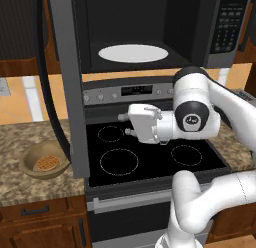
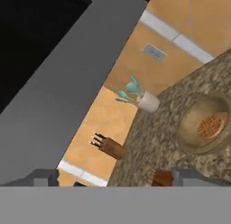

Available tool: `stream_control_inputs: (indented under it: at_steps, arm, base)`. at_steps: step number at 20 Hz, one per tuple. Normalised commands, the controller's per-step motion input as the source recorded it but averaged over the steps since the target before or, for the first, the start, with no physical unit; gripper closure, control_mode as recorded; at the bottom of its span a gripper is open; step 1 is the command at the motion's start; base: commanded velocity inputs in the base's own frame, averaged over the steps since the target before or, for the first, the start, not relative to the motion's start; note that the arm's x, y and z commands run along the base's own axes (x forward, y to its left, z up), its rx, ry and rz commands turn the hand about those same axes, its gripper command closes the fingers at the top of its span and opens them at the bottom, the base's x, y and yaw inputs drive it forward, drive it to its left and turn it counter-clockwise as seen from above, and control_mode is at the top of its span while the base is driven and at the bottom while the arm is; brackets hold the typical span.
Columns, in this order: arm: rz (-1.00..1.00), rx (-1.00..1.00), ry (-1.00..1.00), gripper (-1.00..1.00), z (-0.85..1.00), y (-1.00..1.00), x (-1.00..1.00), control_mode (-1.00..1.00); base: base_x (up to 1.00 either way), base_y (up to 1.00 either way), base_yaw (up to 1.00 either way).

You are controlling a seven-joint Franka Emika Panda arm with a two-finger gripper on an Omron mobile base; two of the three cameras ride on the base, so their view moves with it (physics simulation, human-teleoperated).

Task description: Open the microwave, place the bowl with waffle inside the microwave, then close the microwave door and turn it on.

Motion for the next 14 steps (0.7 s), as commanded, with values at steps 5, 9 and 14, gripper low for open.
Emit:
stream_control_inputs:
  at_steps: [5, 9, 14]
  arm:
    - [-0.13, -0.1, 0.52, -1.0, 0.13, 0.22, 1.0, -1.0]
    - [-0.02, -0.29, 0.53, -1.0, -0.19, 0.83, 0.84, -1.0]
    - [0.01, -0.15, 0.54, -1.0, -0.5, 0.24, 0.89, -1.0]
  base:
    - [0.0, 0.0, 0.0]
    - [0.0, 0.0, 0.0]
    - [0.0, 0.0, 0.0]
